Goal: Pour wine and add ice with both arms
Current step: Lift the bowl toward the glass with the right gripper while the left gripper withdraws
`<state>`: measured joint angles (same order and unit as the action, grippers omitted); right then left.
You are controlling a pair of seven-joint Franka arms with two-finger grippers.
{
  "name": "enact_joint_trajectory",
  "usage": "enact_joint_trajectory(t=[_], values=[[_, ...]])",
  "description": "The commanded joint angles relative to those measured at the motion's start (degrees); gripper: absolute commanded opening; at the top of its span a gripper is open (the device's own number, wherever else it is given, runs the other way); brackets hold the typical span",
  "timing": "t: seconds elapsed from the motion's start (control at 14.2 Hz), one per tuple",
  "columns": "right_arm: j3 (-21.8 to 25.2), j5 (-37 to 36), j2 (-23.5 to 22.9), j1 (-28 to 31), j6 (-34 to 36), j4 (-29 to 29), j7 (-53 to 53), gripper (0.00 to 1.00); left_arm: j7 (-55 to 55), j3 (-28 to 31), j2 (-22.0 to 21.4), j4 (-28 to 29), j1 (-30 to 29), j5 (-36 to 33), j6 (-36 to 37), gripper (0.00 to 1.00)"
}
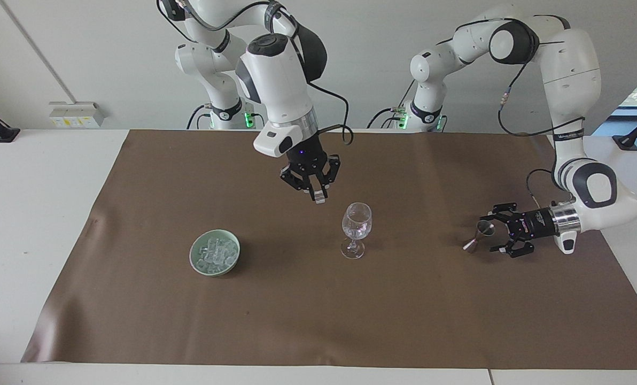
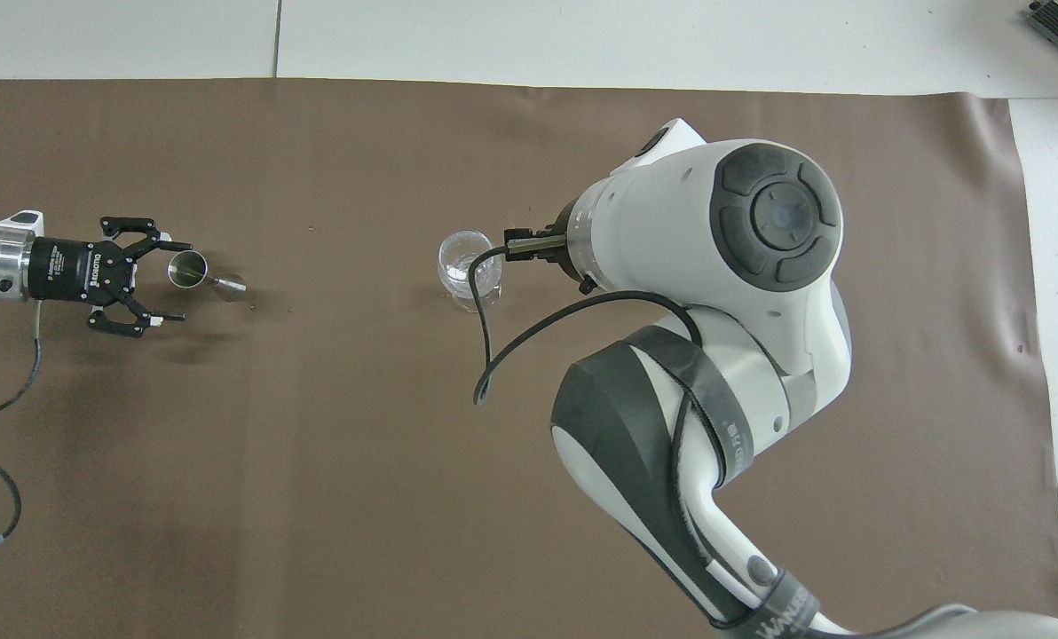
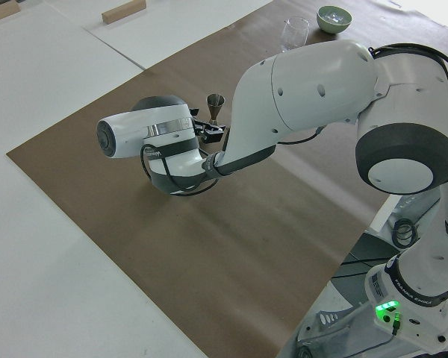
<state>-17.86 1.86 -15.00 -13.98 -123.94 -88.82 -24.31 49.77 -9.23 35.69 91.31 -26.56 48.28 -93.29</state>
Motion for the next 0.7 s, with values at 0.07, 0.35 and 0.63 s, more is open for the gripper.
enact_joint_trajectory(t=[0.07,0.35,0.63], values=[[-0.15,0.25,-0.46,-2.97,-5.17,0.75,-0.74,0.0,-1.6,-0.52,-0.71,-5.87,-0.51,-7.39,2.41,1.0],[0.02,-0.81,-1.96,-5.28,-7.37,0.93,-2.5,0.0,-4.58,-0.79,-2.98,-10.18,0.01,-12.67,2.5,1.0],[0.02,-1.16,-2.4,-5.01,-7.81,0.49,-1.88,0.0,-7.14,-1.66,-5.89,-12.82,0.54,-15.93,2.32,1.0]])
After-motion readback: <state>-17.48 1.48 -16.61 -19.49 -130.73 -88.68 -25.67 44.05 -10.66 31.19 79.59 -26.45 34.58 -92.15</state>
